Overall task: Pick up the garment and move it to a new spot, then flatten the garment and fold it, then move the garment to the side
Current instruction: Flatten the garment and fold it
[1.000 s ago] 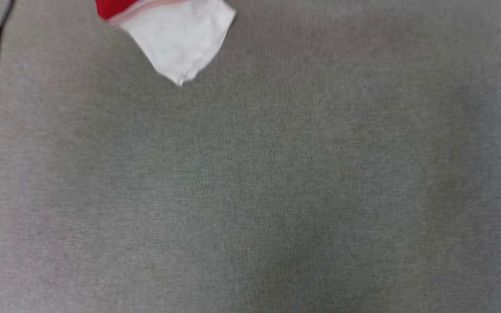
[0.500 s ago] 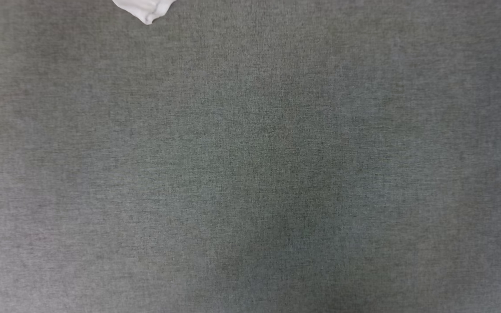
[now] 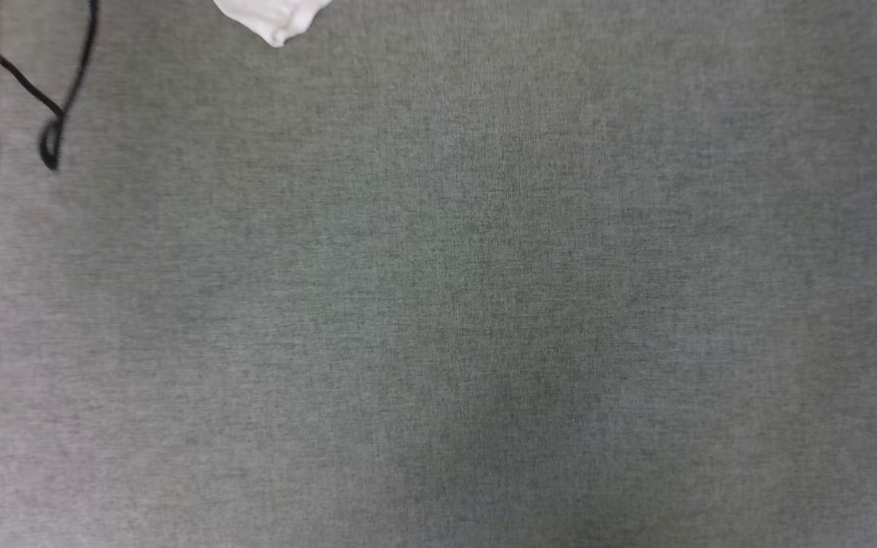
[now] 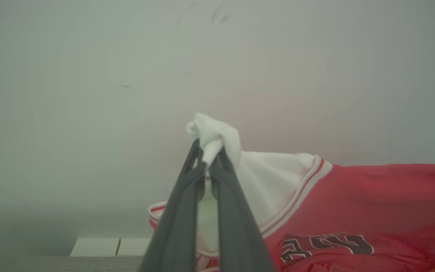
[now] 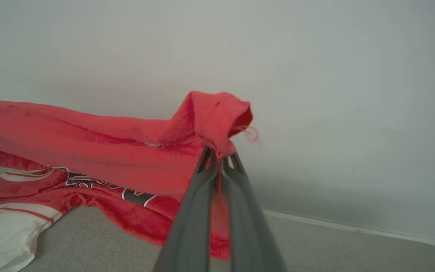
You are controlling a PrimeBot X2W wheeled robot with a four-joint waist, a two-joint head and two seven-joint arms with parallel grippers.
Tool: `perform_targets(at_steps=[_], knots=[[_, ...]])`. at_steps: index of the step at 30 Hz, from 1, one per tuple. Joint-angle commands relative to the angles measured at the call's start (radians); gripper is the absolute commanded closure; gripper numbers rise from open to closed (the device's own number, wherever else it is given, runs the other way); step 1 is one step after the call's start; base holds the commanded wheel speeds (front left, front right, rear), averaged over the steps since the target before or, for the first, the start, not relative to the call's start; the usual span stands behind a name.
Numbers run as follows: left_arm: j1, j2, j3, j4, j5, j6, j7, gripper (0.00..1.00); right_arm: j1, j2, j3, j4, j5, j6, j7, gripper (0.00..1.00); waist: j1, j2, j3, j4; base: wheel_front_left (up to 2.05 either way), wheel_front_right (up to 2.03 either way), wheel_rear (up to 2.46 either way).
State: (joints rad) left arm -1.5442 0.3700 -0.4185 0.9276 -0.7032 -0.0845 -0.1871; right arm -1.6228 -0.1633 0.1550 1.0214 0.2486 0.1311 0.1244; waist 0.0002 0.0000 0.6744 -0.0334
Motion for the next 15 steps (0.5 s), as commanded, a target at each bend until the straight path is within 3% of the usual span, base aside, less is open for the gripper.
perform_targets(at_steps=[1,8,15], knots=[[0.032,-0.005,0.003,0.015,-0.012,-0.013,-0.016,1.0,0.037,-0.006,0.013,0.015,0.011,-0.001,-0.021,1.0,-0.0002,0.0,-0.047,0.01,0.0,0.0,0.0],[0.294,-0.023,-0.021,0.059,-0.057,-0.041,-0.056,1.0,0.298,-0.013,0.128,0.03,0.085,-0.001,-0.08,1.0,-0.0002,0.0,-0.255,0.022,0.0,0.0,0.0],[0.609,-0.029,-0.048,0.009,-0.097,-0.043,-0.058,1.0,0.614,-0.066,0.252,-0.072,0.193,-0.001,-0.058,1.0,-0.0002,0.0,-0.437,0.044,0.0,0.0,0.0]])
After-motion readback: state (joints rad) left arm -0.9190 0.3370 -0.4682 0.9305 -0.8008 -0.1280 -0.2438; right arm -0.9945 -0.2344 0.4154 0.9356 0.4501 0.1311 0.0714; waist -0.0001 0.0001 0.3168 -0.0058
